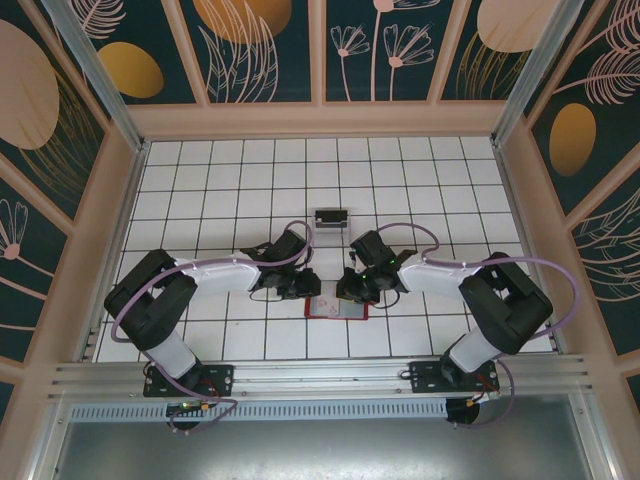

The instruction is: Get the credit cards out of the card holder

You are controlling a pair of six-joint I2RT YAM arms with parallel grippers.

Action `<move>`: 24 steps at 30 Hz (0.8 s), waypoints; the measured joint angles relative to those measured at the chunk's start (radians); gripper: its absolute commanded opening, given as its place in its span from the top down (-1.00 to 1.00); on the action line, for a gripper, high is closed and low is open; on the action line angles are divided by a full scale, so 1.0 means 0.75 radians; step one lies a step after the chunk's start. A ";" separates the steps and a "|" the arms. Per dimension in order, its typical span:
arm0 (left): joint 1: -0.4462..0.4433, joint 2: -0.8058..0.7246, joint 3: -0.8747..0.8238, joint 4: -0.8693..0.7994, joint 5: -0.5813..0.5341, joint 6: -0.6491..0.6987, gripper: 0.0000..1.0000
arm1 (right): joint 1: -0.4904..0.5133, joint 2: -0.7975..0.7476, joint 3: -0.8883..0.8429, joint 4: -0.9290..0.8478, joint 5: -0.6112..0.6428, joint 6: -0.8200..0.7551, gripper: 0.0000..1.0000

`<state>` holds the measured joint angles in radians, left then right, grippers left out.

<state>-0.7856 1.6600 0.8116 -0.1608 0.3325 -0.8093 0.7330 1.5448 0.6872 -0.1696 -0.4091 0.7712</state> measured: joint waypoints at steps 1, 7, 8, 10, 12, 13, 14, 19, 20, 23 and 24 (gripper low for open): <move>0.000 0.000 0.000 0.000 0.000 0.000 0.50 | 0.000 -0.005 0.000 -0.006 0.005 0.000 0.75; 0.000 0.000 0.000 0.000 -0.001 0.000 0.51 | -0.001 -0.030 0.005 -0.049 0.034 0.001 0.70; 0.000 0.000 0.000 -0.001 -0.001 0.000 0.50 | -0.001 -0.033 0.008 -0.056 0.036 0.002 0.66; 0.000 0.000 0.000 -0.001 -0.002 0.000 0.51 | 0.000 -0.043 0.013 -0.064 0.036 0.002 0.61; 0.000 0.000 0.000 -0.001 -0.004 0.001 0.50 | -0.001 -0.051 0.015 -0.063 0.035 0.001 0.56; 0.000 0.001 0.000 -0.001 -0.004 0.000 0.50 | 0.000 -0.051 0.015 -0.062 0.033 0.002 0.54; 0.000 0.002 0.000 -0.001 -0.005 0.001 0.50 | -0.001 -0.051 0.015 -0.061 0.032 0.002 0.53; 0.000 0.003 0.000 -0.004 -0.007 0.001 0.50 | -0.001 -0.051 0.010 -0.026 0.019 0.008 0.51; 0.000 0.003 0.000 -0.006 -0.009 0.001 0.50 | -0.001 -0.051 0.005 -0.013 0.019 0.011 0.51; 0.000 0.003 0.000 -0.007 -0.010 0.001 0.51 | -0.001 -0.051 -0.014 0.024 0.013 0.022 0.51; 0.000 0.003 0.000 -0.008 -0.010 0.001 0.51 | -0.001 -0.051 -0.022 0.034 0.011 0.026 0.51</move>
<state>-0.7856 1.6619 0.8116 -0.1669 0.3252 -0.8085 0.7326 1.5063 0.6708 -0.1444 -0.4011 0.7906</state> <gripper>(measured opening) 0.248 0.243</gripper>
